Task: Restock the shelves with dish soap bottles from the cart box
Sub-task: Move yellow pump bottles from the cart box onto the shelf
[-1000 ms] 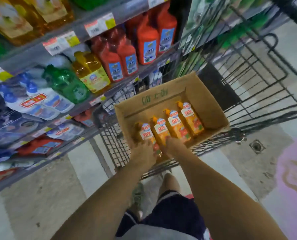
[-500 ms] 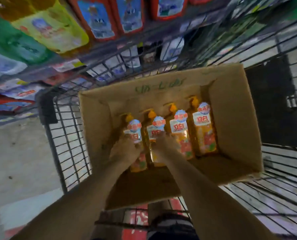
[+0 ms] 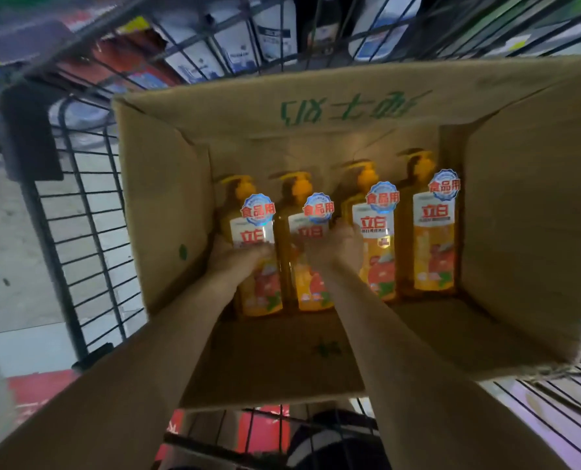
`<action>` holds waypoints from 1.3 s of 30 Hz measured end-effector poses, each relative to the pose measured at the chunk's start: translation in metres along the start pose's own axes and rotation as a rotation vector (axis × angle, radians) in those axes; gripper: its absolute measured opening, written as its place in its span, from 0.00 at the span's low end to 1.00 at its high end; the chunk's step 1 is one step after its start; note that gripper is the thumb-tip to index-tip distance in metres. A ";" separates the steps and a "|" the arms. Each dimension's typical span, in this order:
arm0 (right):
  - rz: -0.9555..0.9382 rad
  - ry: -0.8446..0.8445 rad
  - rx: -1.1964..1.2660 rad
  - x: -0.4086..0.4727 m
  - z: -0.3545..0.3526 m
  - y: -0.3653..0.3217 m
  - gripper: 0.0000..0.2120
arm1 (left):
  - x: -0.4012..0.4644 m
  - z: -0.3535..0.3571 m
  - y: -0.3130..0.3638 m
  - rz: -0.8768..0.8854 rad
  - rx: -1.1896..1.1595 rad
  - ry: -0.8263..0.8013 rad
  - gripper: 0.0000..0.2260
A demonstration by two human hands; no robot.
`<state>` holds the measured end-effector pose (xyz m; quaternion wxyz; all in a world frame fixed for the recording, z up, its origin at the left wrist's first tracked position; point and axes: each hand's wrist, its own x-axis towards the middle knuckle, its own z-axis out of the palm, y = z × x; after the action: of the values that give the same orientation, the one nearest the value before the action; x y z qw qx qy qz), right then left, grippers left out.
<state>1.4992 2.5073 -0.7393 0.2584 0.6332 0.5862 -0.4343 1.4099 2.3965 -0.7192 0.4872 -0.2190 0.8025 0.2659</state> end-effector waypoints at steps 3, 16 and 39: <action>0.008 -0.025 -0.084 0.004 -0.007 -0.012 0.34 | 0.005 0.002 0.008 -0.044 0.022 -0.010 0.18; -0.150 -0.133 0.265 0.004 -0.014 0.020 0.46 | -0.014 -0.002 -0.011 0.065 -0.042 0.052 0.28; -0.806 0.156 0.481 -0.290 -0.106 -0.081 0.33 | -0.228 -0.209 0.007 0.756 -0.452 0.052 0.36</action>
<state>1.4658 2.4606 -0.4248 -0.1295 0.4278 0.6855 -0.5747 1.3644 2.2895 -0.4330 0.2749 -0.0175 0.7599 0.5888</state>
